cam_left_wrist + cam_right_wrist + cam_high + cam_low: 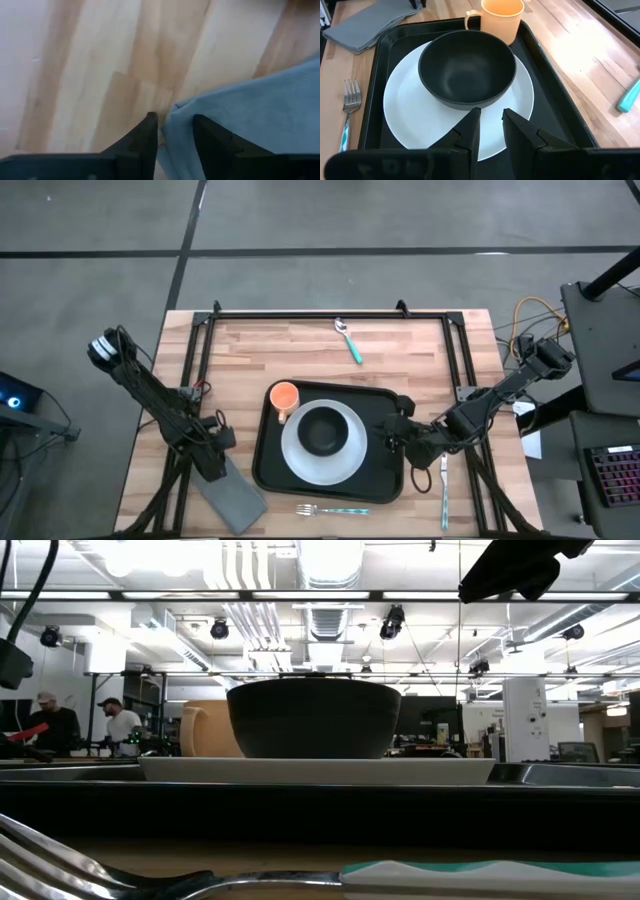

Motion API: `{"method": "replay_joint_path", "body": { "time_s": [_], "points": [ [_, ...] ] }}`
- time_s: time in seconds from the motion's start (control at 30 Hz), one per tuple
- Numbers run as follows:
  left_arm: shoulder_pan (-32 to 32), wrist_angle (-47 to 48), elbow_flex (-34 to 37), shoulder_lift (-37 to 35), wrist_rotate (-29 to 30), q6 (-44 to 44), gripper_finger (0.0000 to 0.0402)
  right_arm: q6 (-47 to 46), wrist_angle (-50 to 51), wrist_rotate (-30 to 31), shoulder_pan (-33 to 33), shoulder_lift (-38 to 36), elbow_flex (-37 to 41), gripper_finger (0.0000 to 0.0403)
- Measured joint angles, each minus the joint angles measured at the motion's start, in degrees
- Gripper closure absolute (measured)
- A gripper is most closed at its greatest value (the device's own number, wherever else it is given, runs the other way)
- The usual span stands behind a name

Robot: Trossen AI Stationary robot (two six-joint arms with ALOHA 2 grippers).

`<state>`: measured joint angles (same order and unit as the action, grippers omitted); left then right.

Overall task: Set up tray
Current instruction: Put the gray napkin on the black tray to the right of the white plate

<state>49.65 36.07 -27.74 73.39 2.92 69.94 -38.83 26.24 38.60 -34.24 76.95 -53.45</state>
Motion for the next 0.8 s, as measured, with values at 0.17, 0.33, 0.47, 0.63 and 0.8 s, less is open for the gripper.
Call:
{"method": "replay_joint_path", "body": {
  "time_s": [0.17, 0.33, 0.47, 0.63, 0.8],
  "points": [
    [-0.3, -2.7, -0.4, 2.1, -1.7, 0.2, 0.0372, 0.0, 0.0, 0.0, 0.0, 0.0, 0.0, 0.0328],
    [-0.3, -3.6, -0.2, 1.0, -2.6, 2.1, 0.0399, -0.1, 0.0, 0.0, 0.0, 0.0, 0.0, 0.0328],
    [-0.4, -2.6, -0.5, -1.7, -2.6, 2.6, 0.0401, 0.0, 0.0, 0.1, 0.0, 0.0, 0.0, 0.0328],
    [-2.1, 6.3, -4.6, -6.0, -2.7, 2.8, 0.0401, 0.3, 0.0, 0.4, 0.0, 0.0, 0.0, 0.0328],
    [-3.5, 19.2, -12.4, -8.0, -0.7, 0.9, 0.0401, 1.3, 0.0, 0.5, 0.3, 0.0, -0.1, 0.0328]
  ]
}}
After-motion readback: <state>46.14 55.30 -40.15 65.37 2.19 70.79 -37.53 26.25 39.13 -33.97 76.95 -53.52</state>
